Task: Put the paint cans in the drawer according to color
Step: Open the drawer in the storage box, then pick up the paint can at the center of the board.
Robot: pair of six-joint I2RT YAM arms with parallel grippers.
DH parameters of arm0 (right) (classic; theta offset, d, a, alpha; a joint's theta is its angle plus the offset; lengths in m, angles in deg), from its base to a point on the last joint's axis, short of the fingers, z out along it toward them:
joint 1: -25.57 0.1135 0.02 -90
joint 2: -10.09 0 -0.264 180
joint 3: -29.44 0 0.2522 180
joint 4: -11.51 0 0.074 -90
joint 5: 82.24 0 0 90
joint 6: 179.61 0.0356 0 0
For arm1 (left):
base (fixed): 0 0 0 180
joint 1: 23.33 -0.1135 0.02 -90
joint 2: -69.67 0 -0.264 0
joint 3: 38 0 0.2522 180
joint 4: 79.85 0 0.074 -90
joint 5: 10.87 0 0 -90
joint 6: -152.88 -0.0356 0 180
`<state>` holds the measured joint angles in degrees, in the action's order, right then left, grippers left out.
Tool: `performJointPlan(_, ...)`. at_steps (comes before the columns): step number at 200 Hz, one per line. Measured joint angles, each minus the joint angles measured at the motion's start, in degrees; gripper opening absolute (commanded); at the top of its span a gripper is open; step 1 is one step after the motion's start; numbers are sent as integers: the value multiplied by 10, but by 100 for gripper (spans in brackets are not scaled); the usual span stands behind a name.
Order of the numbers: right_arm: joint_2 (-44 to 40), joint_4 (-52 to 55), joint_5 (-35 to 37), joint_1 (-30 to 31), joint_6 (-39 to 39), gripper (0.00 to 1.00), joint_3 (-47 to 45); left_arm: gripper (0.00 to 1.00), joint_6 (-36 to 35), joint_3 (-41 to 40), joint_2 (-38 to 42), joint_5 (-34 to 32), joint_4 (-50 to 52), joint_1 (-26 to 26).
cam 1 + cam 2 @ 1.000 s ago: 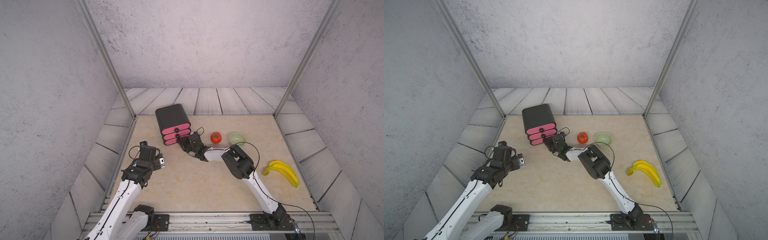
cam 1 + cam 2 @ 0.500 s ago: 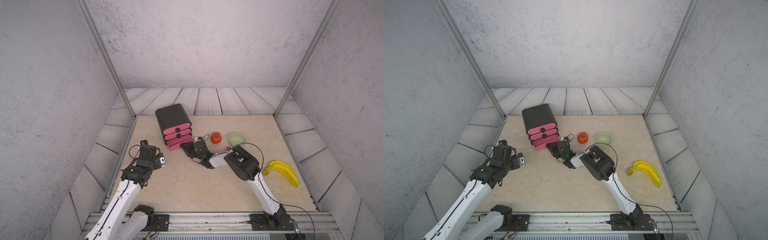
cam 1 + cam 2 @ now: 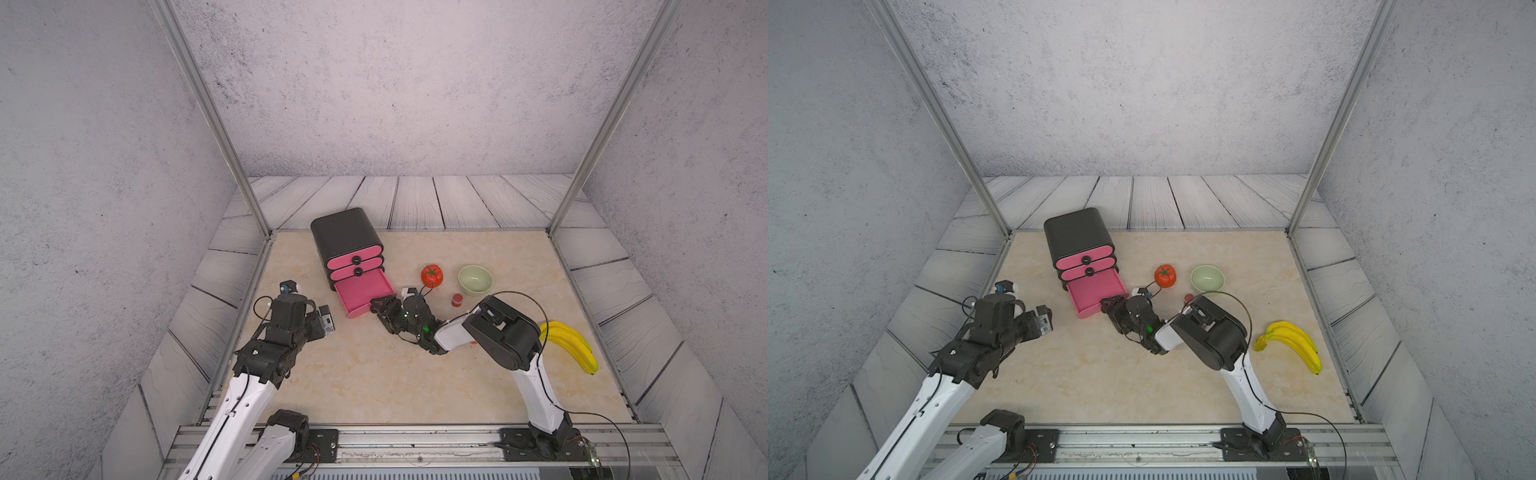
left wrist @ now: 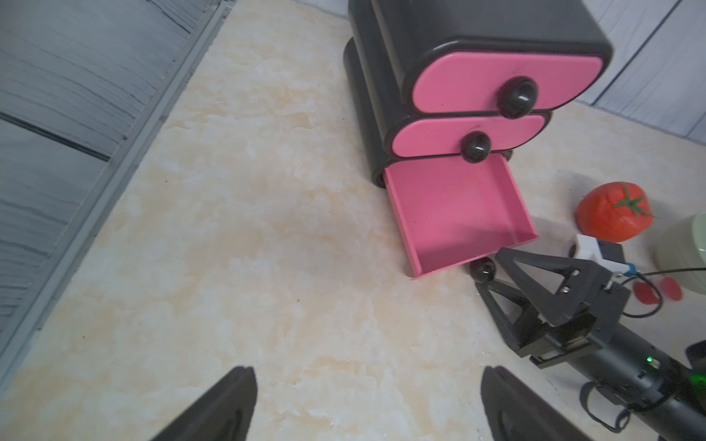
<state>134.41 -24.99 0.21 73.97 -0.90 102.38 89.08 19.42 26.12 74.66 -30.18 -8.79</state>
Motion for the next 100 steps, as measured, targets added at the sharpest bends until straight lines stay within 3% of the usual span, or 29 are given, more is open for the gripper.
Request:
performJointPlan(50, -159, 129, -34, -11, -80, 71, -113, 95, 32, -31, 24, 160, -103, 0)
performJointPlan(79, -325, 287, -40, -22, -236, 72, -134, 93, 95, -49, -17, 257, -188, 3)
performJointPlan(100, -476, 418, 13, -24, -383, 73, -131, 92, 129, -49, -73, 299, -231, 27)
